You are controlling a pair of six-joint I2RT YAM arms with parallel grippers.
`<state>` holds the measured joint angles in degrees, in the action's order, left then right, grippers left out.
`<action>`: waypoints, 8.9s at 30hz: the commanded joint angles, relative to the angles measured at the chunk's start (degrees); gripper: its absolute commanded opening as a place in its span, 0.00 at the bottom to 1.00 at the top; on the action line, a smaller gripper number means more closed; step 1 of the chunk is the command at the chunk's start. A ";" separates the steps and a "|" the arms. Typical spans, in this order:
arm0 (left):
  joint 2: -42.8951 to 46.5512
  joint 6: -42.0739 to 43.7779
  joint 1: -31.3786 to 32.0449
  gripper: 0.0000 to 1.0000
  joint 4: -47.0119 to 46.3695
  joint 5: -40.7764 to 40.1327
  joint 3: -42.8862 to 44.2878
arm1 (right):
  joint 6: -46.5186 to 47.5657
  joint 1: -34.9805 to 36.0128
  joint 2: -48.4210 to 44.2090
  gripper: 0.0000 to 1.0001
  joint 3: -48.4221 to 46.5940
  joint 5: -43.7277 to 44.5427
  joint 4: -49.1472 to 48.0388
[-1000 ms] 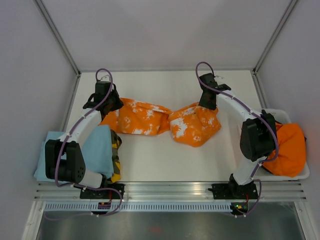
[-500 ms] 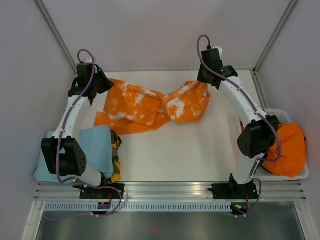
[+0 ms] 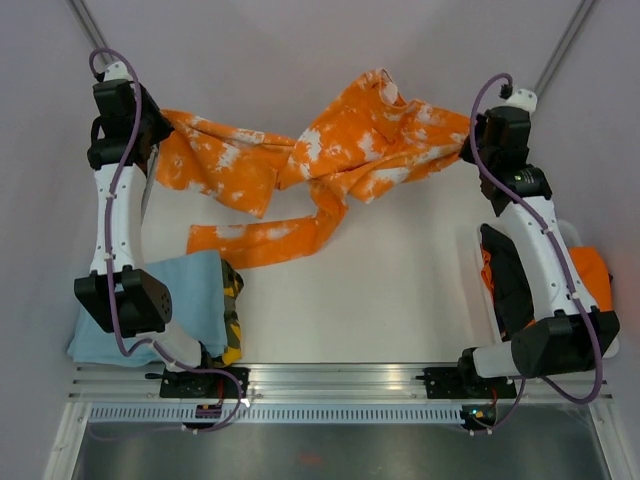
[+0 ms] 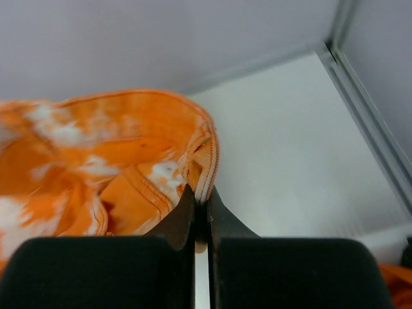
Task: Fold and stack the trousers
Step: Move the trousers to the center of the board, then flatten the trousers out
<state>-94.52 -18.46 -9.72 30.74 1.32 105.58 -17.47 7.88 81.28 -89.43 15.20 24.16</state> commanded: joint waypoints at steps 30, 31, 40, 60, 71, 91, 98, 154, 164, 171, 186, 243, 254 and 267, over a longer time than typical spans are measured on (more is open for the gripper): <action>-1.38 9.22 3.28 0.98 11.36 13.46 -4.14 | -0.45 -5.42 -0.42 0.95 8.49 -14.93 11.17; -0.06 10.27 5.74 0.99 11.44 11.09 -5.02 | -0.89 -5.42 0.02 0.95 7.78 -16.24 8.91; -1.01 10.55 28.08 0.88 7.49 -2.11 -21.46 | -3.18 -3.48 9.33 0.98 7.52 -24.43 -3.24; -11.91 16.44 26.77 0.70 0.20 -10.02 -31.93 | -5.11 -3.31 15.67 0.98 14.28 -21.98 -5.88; -14.55 17.49 26.15 0.38 -4.11 -14.77 -31.75 | -5.55 -3.31 17.25 0.98 14.55 -21.00 -6.76; -1.02 8.44 7.00 0.02 -6.93 7.64 -28.42 | -4.59 -3.05 29.12 0.87 6.91 -24.42 -11.68; -2.16 8.00 4.18 0.02 -5.17 6.59 -22.26 | 0.33 -1.21 38.50 0.86 0.14 -28.38 -14.14; -12.20 -13.63 -9.53 0.02 -5.52 -1.04 0.33 | -1.33 -18.95 38.90 0.00 -10.61 -29.00 -33.99; 3.80 -19.04 -9.53 0.02 -1.31 -18.51 -6.70 | -3.00 -20.27 33.08 0.00 -3.39 -32.69 -34.61; 4.45 -40.76 -9.53 0.03 12.22 -28.21 -9.69 | -4.76 -20.36 27.53 0.00 2.15 -29.10 -40.95; -5.07 -19.00 -9.45 0.93 1.97 -7.05 -16.71 | -2.21 -20.98 37.55 0.00 -6.37 -38.40 -31.28; -21.32 -41.66 -14.54 0.20 -24.06 -8.27 -37.38 | 0.86 -20.89 41.42 0.00 -7.96 -35.33 -20.91; -15.00 -34.81 -14.19 0.02 -13.98 -12.21 -32.02 | 1.48 -20.71 40.63 0.00 -8.75 -34.54 -19.59; 11.82 -42.34 -13.49 0.02 15.32 -30.04 -27.55 | -3.35 -20.71 33.43 0.00 0.04 -29.97 -26.27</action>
<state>-83.44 -57.06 -22.87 32.25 -18.83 72.71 -19.31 -12.80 119.13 -89.62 -17.12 1.19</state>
